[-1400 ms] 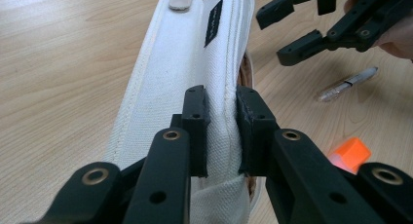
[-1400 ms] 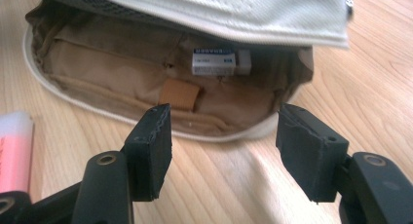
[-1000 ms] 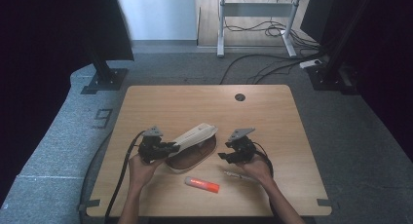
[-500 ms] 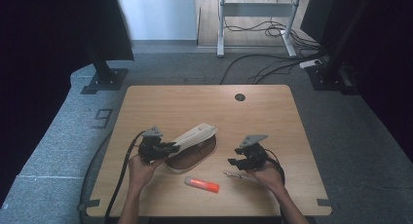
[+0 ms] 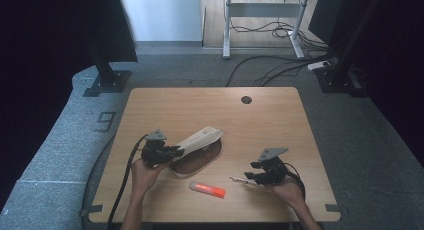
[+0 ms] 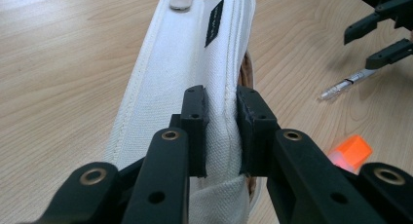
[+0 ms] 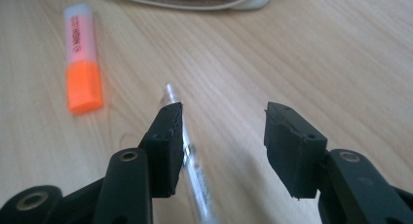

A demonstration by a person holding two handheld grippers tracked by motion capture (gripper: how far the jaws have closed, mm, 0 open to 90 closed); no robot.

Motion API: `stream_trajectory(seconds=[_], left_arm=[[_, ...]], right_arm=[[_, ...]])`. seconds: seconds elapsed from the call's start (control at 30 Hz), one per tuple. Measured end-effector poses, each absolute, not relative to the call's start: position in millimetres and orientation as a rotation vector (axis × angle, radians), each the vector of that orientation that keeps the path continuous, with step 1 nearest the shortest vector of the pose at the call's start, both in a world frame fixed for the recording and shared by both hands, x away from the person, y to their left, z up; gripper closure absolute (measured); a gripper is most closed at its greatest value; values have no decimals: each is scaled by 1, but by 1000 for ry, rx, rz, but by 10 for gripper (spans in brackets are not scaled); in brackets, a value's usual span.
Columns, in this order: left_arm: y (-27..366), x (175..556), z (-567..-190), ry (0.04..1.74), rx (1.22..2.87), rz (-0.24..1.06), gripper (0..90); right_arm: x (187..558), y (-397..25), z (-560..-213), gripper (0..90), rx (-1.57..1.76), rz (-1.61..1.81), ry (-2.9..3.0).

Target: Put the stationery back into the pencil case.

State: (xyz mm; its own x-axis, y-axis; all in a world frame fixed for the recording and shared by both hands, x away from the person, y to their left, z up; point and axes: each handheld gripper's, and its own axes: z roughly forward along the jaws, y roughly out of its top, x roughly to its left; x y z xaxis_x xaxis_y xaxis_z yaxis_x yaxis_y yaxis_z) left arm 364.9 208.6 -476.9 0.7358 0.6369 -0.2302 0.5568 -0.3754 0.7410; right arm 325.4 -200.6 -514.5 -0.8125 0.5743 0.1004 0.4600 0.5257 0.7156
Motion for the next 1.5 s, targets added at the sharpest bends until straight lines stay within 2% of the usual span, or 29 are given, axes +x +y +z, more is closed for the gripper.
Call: stream_trajectory(seconds=[0.4, 0.8, 1.17, 1.5], left_arm=[[209, 365, -477, 900, 2074, 114, 750], [208, 365, -477, 900, 2077, 110, 748], [208, 365, -478, 901, 2079, 108, 753], [208, 365, -477, 904, 2074, 119, 763]], right_arm=[[304, -219, -520, 580, 880, 1134, 2642], [300, -228, -533, 643, 886, 1111, 2656], [297, -223, -540, 781, 835, 1072, 2633], [301, -226, -536, 784, 875, 1150, 2611]])
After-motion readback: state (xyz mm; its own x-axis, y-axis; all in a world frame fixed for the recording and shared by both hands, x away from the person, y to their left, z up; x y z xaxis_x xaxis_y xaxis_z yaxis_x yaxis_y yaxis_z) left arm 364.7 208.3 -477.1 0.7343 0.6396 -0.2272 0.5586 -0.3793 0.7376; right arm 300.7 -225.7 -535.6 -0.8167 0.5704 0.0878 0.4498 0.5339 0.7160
